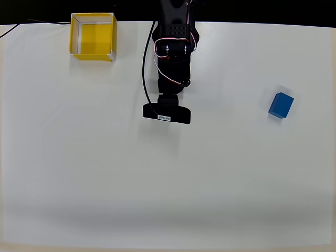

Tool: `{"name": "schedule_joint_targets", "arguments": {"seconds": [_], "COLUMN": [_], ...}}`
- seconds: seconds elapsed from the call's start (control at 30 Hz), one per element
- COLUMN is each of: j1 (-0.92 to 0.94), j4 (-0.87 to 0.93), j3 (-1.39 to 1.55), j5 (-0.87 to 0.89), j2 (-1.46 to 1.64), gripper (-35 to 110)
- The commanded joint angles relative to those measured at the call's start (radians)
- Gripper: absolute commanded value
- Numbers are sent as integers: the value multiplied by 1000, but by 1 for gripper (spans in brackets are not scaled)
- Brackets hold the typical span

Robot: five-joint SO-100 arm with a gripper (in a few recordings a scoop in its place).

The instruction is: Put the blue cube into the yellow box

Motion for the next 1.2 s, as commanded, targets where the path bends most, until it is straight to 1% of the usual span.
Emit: {"name": "schedule_joint_targets", "arguments": {"seconds": [0.0, 0.37, 0.47, 0.53, 0.57, 0.63, 0.73, 0.83, 1.03, 1.17], "j1": [-14, -17, -21, -41, -48, -61, -95, -135, -219, -273], "j4": [15, 15, 17, -12, -58, -140, -183, -196, -201, -192], "j3": [26, 26, 26, 14, -9, -106, -330, -546, -974, -1203], "j5": [17, 15, -15, 2, 25, 75, 169, 250, 453, 586], "j2": [25, 25, 23, 9, -32, -150, -322, -502, -870, -1043], "gripper": [0, 0, 0, 0, 0, 1, 5, 13, 23, 35]}}
